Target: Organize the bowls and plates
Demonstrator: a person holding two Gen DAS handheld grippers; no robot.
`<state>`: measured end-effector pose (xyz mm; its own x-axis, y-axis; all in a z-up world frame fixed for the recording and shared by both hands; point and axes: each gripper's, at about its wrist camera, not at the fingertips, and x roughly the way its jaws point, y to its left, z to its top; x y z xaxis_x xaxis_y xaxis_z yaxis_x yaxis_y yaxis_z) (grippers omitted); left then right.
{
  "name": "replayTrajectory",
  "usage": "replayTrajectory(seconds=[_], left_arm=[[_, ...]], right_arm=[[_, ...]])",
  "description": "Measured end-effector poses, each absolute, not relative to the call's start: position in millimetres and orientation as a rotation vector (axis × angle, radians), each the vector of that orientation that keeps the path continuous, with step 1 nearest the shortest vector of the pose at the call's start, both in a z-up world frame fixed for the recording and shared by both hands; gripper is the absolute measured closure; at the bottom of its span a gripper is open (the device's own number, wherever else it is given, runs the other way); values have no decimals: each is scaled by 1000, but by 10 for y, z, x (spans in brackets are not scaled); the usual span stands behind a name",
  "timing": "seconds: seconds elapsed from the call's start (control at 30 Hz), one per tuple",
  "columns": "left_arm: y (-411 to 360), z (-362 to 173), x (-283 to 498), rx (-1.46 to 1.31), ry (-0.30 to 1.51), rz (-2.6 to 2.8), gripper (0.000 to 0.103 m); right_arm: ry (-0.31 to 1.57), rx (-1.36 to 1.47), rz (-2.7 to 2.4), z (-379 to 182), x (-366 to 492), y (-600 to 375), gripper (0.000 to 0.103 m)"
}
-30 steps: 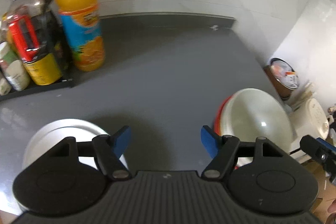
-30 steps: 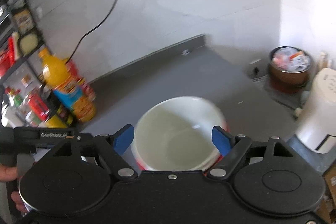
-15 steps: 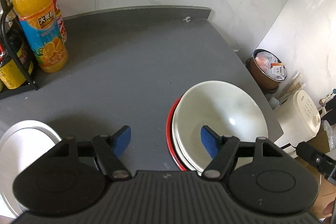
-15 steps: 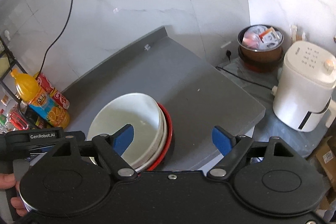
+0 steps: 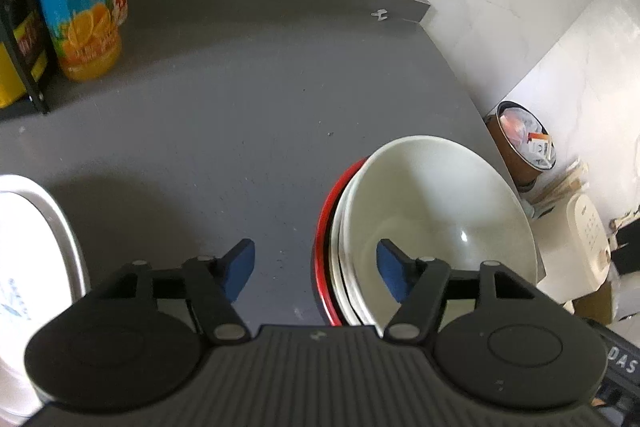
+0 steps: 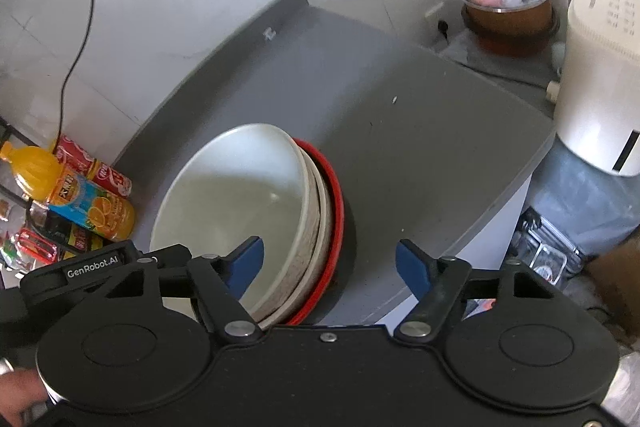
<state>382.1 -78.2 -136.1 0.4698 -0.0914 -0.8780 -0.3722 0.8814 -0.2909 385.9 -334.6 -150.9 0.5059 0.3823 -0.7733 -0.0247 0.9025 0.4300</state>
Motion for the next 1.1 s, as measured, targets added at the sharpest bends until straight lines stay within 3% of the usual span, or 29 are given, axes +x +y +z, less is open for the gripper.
replayTrajectory(seconds=[0.2,0.33,0.4,1.1], left_arm=[[-735,-1503,3885,-532,1093,169,59],[-692,-1556,3915,-597,1103,139,71],[-727,-1524,3938,-585,1110,122,81],[-446,-1175,3718,-550,1097,129,81]], right_arm=[[1051,402,217,-1646,3956,-3278,42],[1084,431,238,-1720,3989,-3251,63],[1082,380,230,-1670,3977,-3191,66],[969,282,297,-1309,3761,-2853,70]])
